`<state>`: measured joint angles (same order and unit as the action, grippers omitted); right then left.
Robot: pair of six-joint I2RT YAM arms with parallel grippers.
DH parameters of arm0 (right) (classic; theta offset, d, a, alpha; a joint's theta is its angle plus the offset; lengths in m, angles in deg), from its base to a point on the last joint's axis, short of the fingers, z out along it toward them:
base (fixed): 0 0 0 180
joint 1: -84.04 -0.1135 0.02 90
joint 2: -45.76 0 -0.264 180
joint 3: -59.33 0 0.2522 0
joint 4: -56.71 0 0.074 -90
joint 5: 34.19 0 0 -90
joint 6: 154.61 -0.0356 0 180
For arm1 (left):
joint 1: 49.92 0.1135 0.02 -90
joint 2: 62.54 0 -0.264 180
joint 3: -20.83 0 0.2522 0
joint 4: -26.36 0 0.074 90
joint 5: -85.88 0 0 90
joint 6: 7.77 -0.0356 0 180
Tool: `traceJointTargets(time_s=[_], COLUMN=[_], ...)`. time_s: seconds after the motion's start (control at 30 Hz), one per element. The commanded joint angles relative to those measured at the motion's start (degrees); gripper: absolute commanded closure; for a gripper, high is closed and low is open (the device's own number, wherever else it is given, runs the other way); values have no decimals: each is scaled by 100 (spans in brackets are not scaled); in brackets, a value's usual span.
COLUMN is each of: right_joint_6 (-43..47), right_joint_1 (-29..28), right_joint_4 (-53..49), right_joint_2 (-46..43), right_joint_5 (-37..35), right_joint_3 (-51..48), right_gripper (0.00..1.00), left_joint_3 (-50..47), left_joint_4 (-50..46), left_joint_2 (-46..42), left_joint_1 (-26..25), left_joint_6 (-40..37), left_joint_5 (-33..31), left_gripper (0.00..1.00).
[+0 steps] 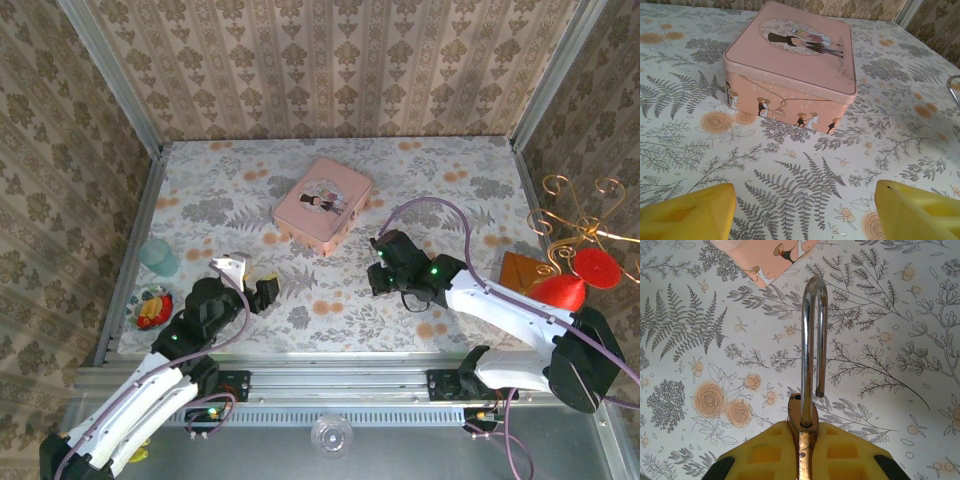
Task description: Unlock the padlock with the key
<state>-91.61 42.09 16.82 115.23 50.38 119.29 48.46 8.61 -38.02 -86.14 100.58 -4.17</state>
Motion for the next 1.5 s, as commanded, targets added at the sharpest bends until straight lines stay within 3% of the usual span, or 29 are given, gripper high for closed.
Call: traceJointTargets(time_s=[0.0, 0.47, 0.77, 0.93, 1.2, 1.47], right_joint_6=[-72, -450, -527, -467, -185, 179], right_joint_1=[-33, -129, -397, -395, -393, -393], right_joint_4=[153, 476, 476, 398, -15, -511], right_joint_2=[180, 1516, 1960, 1926, 1504, 733], right_joint_5=[159, 871, 860, 743, 223, -232], right_joint_3=[-114, -34, 24, -19, 169, 522], right_gripper=[100, 100, 95, 86, 63, 51], left_joint_3=[-42, -143, -105, -36, 263, 777], left_joint_4=[-68, -23, 284, 311, 161, -530], left_joint_2=[-112, -229, -48, 36, 306, 408], left_joint_1=[10, 2, 10, 18, 37, 178], left_joint_6=[-26, 28, 11, 25, 80, -56], left_joint_5=[78, -80, -261, -343, -597, -986], left_gripper=[25, 25, 25, 25, 25, 24])
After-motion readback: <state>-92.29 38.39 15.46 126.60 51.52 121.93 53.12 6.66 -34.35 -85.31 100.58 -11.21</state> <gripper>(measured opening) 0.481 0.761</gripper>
